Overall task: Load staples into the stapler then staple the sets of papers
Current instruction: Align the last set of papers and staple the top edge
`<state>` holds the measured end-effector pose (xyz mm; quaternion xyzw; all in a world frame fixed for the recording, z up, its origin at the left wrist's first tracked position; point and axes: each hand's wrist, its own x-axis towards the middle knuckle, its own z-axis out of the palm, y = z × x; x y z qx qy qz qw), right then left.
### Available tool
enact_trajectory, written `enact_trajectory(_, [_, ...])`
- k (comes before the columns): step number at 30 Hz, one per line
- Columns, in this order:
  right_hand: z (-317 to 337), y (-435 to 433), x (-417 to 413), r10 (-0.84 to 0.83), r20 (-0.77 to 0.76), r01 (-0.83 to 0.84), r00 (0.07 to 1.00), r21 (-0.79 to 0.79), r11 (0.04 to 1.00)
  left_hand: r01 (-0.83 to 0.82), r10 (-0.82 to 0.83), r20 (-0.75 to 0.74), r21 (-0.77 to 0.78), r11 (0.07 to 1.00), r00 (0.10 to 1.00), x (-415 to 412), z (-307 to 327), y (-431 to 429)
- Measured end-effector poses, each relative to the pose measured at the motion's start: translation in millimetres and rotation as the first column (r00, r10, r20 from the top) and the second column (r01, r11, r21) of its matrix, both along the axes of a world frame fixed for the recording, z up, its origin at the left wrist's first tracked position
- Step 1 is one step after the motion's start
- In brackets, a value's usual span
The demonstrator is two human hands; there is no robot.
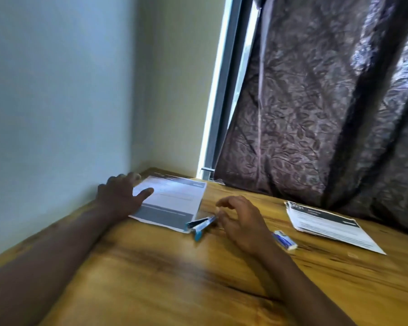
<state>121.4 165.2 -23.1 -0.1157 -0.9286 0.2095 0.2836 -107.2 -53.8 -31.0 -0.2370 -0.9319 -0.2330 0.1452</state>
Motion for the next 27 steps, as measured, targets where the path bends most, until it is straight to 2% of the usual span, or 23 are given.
enact_trajectory(3, [13.6,-7.6,-43.5,-0.099,0.144,0.104,0.985,-0.031,0.994,-0.013,0.019,0.117,-0.052,0.999,0.993,-17.8,-5.3,-0.5])
enact_trajectory(7, [19.5,-15.7,-85.3,-0.174,0.418,0.217,0.892,-0.056,0.975,0.022,-0.014,0.077,-0.104,0.994,0.997,-25.9,-1.1,-0.7])
enact_trajectory(10, [14.6,-23.9,-102.8,-0.303,0.494,0.291,0.815,0.105,0.951,0.061,-0.054,0.068,-0.103,0.993,0.996,-30.6,-3.8,-1.0])
enact_trajectory(12, [9.1,-31.8,-108.7,-0.403,0.435,0.34,0.805,0.219,0.915,0.11,-0.106,0.087,-0.045,0.993,0.991,-32.1,-4.9,0.4])
enact_trajectory(15, [-0.3,-40.4,-109.7,-0.431,0.322,0.386,0.843,0.195,0.902,0.137,-0.142,0.127,0.049,0.989,0.982,-30.5,-4.9,2.7])
enact_trajectory(17, [-8.1,-40.0,-107.9,-0.39,0.228,0.392,0.892,0.043,0.919,0.124,-0.147,0.173,0.135,0.983,0.974,-30.4,-5.1,2.4])
enact_trajectory(19, [-13.8,-37.1,-105.3,-0.334,0.056,0.338,0.941,-0.231,0.913,0.094,-0.148,0.219,0.24,0.966,0.964,-30.4,-4.0,0.9])
enact_trajectory(22, [-15.0,-35.5,-100.9,-0.288,-0.189,0.129,0.939,-0.581,0.804,0.032,-0.173,0.292,0.432,0.902,0.941,-28.5,-0.3,-3.5])
enact_trajectory(25, [-9.2,-31.8,-98.4,-0.243,-0.345,-0.08,0.907,-0.706,0.704,0.02,-0.293,0.326,0.637,0.771,0.899,-27.7,4.9,-9.3])
enact_trajectory(27, [-6.7,-28.4,-96.7,-0.212,-0.377,-0.113,0.901,-0.679,0.726,0.079,-0.373,0.268,0.711,0.699,0.888,-28.2,7.5,-11.3])
